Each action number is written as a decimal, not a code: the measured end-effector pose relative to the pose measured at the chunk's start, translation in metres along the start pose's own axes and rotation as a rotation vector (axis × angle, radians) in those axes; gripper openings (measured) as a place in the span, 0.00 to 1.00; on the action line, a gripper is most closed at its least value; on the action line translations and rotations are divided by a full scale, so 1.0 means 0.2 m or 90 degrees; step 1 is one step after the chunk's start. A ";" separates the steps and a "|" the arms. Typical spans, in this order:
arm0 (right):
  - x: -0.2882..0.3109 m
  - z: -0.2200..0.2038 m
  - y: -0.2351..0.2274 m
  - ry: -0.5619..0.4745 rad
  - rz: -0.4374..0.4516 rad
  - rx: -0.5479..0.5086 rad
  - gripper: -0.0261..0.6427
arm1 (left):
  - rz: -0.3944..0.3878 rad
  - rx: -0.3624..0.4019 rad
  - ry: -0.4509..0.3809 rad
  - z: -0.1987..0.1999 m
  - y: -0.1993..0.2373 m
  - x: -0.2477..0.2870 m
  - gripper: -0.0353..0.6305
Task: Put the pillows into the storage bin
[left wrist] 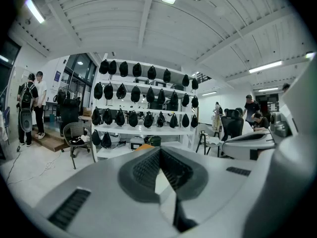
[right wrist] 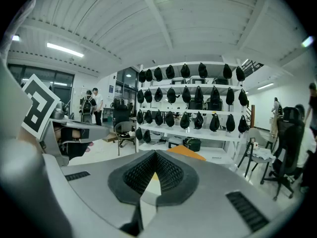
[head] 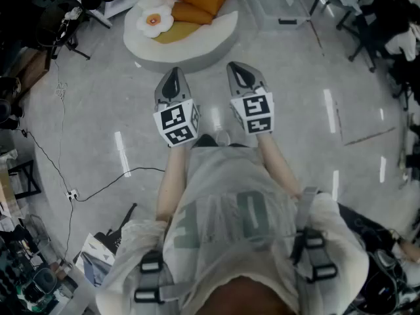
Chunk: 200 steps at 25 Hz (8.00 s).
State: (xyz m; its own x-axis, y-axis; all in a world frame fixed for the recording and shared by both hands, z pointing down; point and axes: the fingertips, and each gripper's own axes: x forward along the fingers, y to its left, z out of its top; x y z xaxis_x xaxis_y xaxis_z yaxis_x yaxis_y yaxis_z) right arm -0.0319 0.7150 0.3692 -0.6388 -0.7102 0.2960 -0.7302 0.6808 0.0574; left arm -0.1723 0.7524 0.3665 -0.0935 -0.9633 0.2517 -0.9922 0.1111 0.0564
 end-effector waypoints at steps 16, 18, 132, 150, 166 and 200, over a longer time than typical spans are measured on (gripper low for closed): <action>0.04 -0.09 -0.02 0.004 0.007 0.035 0.05 | 0.026 -0.021 0.019 -0.05 0.08 -0.01 0.06; 0.05 -0.12 -0.01 0.013 0.012 0.040 0.05 | 0.043 -0.034 0.027 -0.08 0.13 -0.02 0.06; 4.02 -0.56 -0.10 0.318 0.151 0.284 0.10 | 0.180 -0.628 0.199 -0.88 2.03 2.92 0.09; 2.85 0.71 -0.43 0.078 0.097 0.169 0.10 | 0.029 -0.531 0.020 0.40 1.38 2.26 0.09; 2.37 0.67 -1.34 0.017 -0.111 0.233 0.10 | -0.198 -0.456 0.088 0.58 0.48 2.65 0.09; 1.74 0.36 -3.59 -0.024 -0.375 0.337 0.10 | -0.453 -0.334 0.164 0.92 -1.78 3.85 0.09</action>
State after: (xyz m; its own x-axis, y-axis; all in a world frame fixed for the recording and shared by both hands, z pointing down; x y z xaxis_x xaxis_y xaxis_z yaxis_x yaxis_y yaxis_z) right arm 0.2527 -0.0332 0.3613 -0.1123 -0.9390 0.3252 -0.9628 0.0218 -0.2694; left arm 0.0942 -0.0739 0.3633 0.6088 -0.7694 0.1934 -0.6379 -0.3298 0.6959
